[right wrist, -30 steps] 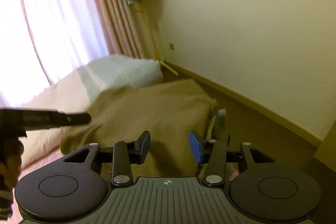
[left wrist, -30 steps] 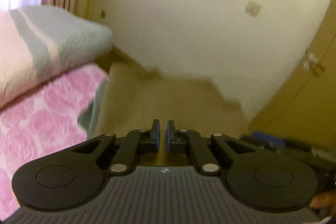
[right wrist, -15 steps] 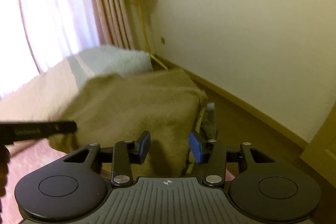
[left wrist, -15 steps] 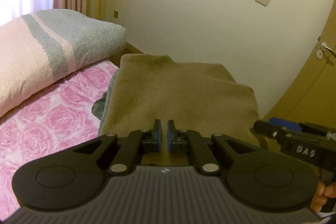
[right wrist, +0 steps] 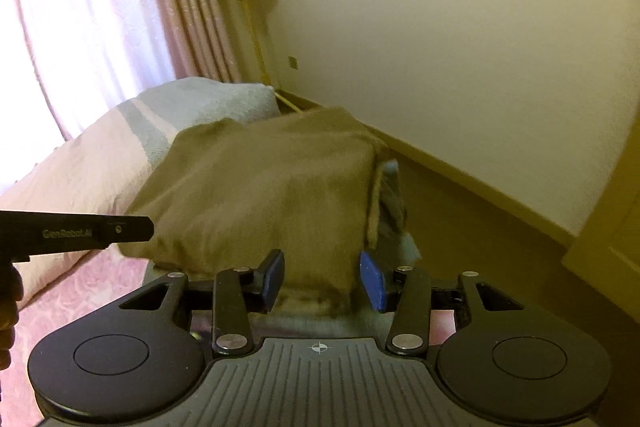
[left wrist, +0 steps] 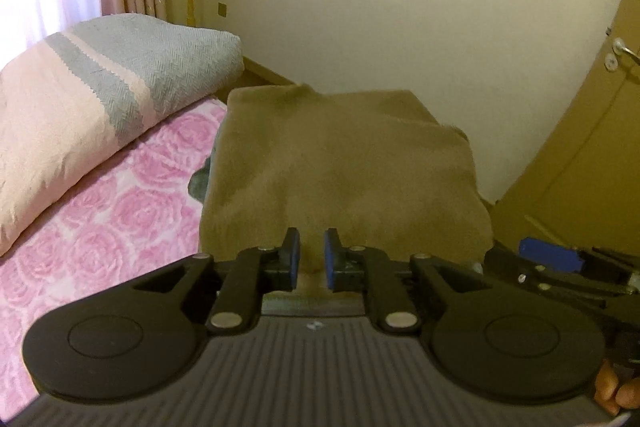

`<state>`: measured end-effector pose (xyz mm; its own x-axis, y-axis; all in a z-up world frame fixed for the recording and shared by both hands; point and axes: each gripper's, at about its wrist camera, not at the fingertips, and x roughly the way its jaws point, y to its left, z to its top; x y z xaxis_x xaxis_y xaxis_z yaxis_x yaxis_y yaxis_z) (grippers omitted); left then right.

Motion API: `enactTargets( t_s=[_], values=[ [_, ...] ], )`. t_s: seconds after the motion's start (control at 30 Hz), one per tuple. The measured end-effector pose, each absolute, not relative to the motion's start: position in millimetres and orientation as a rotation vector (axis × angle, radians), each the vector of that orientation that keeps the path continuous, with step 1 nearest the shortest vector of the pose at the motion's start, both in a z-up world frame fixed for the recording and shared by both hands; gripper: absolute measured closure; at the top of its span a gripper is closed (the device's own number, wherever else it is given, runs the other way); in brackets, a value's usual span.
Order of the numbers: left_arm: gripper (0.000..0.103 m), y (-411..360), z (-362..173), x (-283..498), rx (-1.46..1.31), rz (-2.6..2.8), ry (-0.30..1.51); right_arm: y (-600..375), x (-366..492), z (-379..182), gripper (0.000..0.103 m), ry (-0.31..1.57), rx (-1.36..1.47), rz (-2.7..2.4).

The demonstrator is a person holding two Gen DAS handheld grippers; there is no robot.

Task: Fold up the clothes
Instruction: 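Lower the olive shirt onto the clothes stack and open both tools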

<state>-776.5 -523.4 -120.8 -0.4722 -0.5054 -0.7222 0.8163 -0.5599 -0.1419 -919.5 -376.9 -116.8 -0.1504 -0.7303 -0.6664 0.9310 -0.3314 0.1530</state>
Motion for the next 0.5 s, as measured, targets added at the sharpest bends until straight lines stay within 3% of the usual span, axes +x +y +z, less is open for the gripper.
enactTargets(
  t_s=[0.5],
  values=[
    [0.073,-445,-66,-726,0.795,-2.108,0.547,-301,-861,-74,0.057,0.366,0.800,-1.789]
  ],
)
